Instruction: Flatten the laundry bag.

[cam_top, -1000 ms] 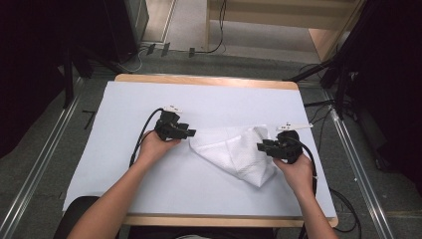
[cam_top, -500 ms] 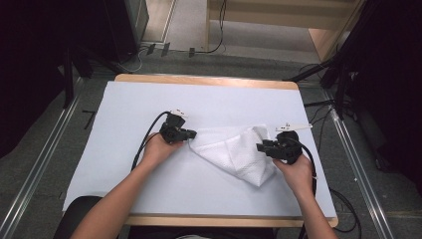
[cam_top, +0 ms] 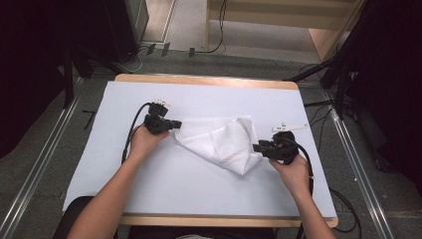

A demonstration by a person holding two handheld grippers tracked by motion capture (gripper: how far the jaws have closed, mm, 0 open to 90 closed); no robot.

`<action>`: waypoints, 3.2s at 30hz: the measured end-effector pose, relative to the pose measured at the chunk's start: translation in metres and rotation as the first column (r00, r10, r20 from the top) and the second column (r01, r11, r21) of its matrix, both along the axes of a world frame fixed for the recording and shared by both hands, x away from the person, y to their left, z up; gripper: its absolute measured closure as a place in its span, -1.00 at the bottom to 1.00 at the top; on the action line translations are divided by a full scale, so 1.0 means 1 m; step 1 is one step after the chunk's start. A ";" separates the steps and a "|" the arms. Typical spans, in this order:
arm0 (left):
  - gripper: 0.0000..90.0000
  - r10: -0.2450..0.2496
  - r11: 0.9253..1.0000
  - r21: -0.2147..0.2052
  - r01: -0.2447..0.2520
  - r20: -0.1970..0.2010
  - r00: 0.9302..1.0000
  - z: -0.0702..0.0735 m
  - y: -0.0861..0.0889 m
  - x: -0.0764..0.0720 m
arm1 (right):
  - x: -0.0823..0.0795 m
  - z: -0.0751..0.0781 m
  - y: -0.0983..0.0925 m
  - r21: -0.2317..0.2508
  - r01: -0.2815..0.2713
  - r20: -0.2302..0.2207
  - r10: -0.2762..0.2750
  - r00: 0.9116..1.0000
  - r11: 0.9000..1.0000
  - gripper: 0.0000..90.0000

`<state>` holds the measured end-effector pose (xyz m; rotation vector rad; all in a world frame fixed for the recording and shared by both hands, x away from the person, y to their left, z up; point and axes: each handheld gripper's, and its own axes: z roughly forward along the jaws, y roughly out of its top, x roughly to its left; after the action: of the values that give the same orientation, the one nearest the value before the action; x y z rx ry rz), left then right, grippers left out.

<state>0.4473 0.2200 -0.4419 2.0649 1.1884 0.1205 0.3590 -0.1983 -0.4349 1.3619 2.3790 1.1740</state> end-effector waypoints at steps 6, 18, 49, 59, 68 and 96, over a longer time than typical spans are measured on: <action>0.98 0.049 0.999 -0.018 -0.049 -0.004 0.999 0.007 0.026 0.004 | 0.001 -0.001 0.004 0.000 -0.013 0.008 0.013 1.000 1.000 0.46; 0.85 0.107 0.994 -0.013 -0.107 -0.005 0.994 0.003 0.055 0.006 | 0.013 -0.003 0.020 -0.003 -0.033 0.011 0.033 0.999 0.999 0.48; 0.11 0.091 0.995 -0.042 -0.090 0.017 0.996 0.026 0.065 -0.055 | 0.084 -0.001 0.059 -0.005 -0.046 -0.007 0.046 0.999 0.999 0.46; 0.12 0.084 0.996 -0.035 -0.082 0.048 0.995 0.028 0.069 -0.069 | 0.103 0.006 0.087 0.002 -0.091 0.005 0.091 0.996 0.996 0.21; 0.12 0.107 0.994 -0.029 -0.106 0.043 0.993 0.026 0.075 -0.075 | 0.120 -0.022 0.107 -0.062 -0.095 -0.057 0.091 0.994 0.994 0.15; 0.12 0.138 0.990 -0.018 -0.137 0.033 0.990 0.021 0.083 -0.081 | 0.117 -0.016 0.112 -0.062 -0.135 -0.065 0.131 0.989 0.989 0.96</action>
<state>0.3663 0.3028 -0.4208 1.9591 1.3063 0.2103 0.4758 -0.0863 -0.4505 1.2532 2.5624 1.0896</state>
